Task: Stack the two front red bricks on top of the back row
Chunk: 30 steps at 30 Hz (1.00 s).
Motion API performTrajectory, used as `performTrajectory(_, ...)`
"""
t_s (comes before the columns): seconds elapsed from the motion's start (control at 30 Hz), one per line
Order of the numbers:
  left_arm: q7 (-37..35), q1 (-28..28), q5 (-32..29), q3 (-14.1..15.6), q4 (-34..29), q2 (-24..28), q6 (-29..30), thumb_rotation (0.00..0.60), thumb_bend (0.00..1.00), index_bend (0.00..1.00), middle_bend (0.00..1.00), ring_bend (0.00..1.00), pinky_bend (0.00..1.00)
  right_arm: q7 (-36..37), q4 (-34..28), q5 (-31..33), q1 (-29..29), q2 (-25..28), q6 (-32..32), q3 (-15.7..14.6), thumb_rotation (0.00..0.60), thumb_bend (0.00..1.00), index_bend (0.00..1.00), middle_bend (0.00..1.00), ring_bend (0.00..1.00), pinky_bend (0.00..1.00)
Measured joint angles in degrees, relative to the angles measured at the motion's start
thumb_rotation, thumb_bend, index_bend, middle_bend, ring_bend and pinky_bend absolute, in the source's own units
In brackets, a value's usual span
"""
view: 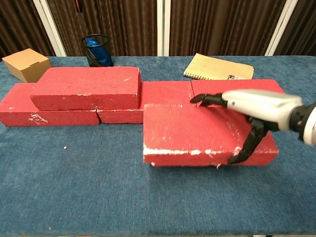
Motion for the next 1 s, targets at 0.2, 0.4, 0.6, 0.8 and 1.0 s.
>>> performTrajectory(0.2, -0.1, 0.1, 0.4, -0.1, -0.2, 0.4, -0.3, 0.6, 0.0, 0.0, 0.0, 0.0, 0.0, 0.3, -3.1, 0.2, 1.4, 6.9, -0.2, 2.8, 0.6, 0.0, 0.0, 0.27, 0.0, 0.0)
performTrajectory(0.4, -1.5, 0.1, 0.3, -0.3, -0.6, 0.7, -0.7, 0.6, 0.0, 0.0, 0.0, 0.0, 0.0, 0.5, -1.2, 5.9, 5.4, 11.1, -3.5, 7.3, 0.6, 0.0, 0.0, 0.27, 0.0, 0.0)
performTrajectory(0.6, -1.7, -0.1, 0.3, -0.8, -0.5, 0.5, -1.1, 0.6, 0.0, 0.0, 0.0, 0.0, 0.0, 3.1, 6.1, 9.8, 9.3, 10.9, -8.8, 9.5, 0.6, 0.0, 0.0, 0.26, 0.0, 0.0)
performTrajectory(0.8, -2.1, 0.1, 1.6, -1.2, 0.6, -0.3, 0.5, 0.6, 0.0, 0.0, 0.0, 0.0, 0.0, 10.4, 15.5, 7.6, 12.2, 7.8, -15.0, 10.3, 0.6, 0.0, 0.0, 0.25, 0.0, 0.0)
performTrajectory(1.0, -2.2, 0.2, 2.1, -1.3, 0.9, -0.5, 0.8, 0.6, 0.0, 0.0, 0.0, 0.0, 0.0, 17.3, 23.6, 2.1, 14.9, 3.3, -19.7, 10.2, 0.6, 0.0, 0.0, 0.25, 0.0, 0.0)
